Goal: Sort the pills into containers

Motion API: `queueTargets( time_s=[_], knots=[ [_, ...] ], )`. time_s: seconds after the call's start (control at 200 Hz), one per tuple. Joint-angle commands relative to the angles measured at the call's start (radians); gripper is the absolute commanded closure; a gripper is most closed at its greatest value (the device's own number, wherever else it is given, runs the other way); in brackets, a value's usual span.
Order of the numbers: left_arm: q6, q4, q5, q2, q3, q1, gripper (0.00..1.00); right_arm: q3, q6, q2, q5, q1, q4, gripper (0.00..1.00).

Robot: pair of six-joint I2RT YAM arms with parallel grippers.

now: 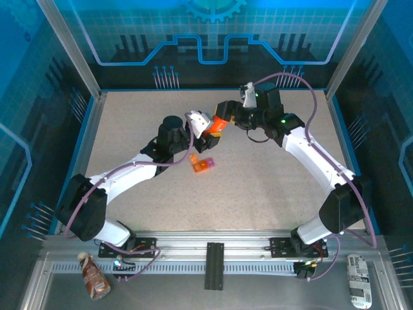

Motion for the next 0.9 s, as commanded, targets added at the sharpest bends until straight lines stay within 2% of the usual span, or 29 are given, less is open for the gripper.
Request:
queueTargets(
  time_s=[0.0, 0.145, 0.245, 0.345, 0.45, 0.51, 0.59, 0.67, 0.725, 0.755, 0.895],
  knots=[
    [0.014, 0.036, -0.010, -0.001, 0.037, -0.006, 1.00, -0.005, -0.014, -0.006, 0.009, 0.010, 0.000, 0.44],
    [0.007, 0.037, -0.006, -0.001, 0.037, -0.006, 1.00, -0.035, -0.029, -0.029, 0.007, 0.002, 0.041, 0.54],
    [-0.019, 0.041, 0.015, -0.012, 0.034, -0.006, 1.00, -0.088, -0.036, -0.045, -0.063, -0.026, 0.166, 0.57],
    [-0.066, 0.040, 0.082, -0.036, 0.028, -0.005, 1.00, -0.152, -0.121, -0.057, -0.207, -0.062, 0.360, 0.56],
    [-0.150, 0.039, 0.197, -0.066, 0.024, -0.004, 1.00, -0.204, -0.192, -0.050, -0.417, -0.113, 0.554, 0.52],
    [-0.210, 0.045, 0.267, -0.074, 0.019, -0.005, 1.00, -0.228, -0.181, -0.035, -0.514, -0.143, 0.667, 0.51],
    [-0.262, 0.042, 0.319, -0.073, 0.015, -0.004, 1.00, -0.230, -0.116, 0.002, -0.583, -0.171, 0.745, 0.52],
    [-0.254, 0.046, 0.283, -0.071, -0.007, -0.004, 1.00, -0.230, -0.047, 0.021, -0.577, -0.181, 0.783, 0.48],
    [-0.226, 0.039, 0.225, -0.071, -0.018, -0.004, 1.00, -0.238, 0.007, 0.012, -0.529, -0.183, 0.793, 0.33],
    [-0.203, 0.029, 0.187, -0.070, -0.020, -0.004, 1.00, -0.245, 0.030, 0.003, -0.496, -0.186, 0.789, 0.29],
    [-0.067, 0.028, -0.013, -0.055, -0.034, -0.008, 1.00, -0.244, 0.121, -0.078, -0.230, -0.194, 0.518, 0.22]
  ],
)
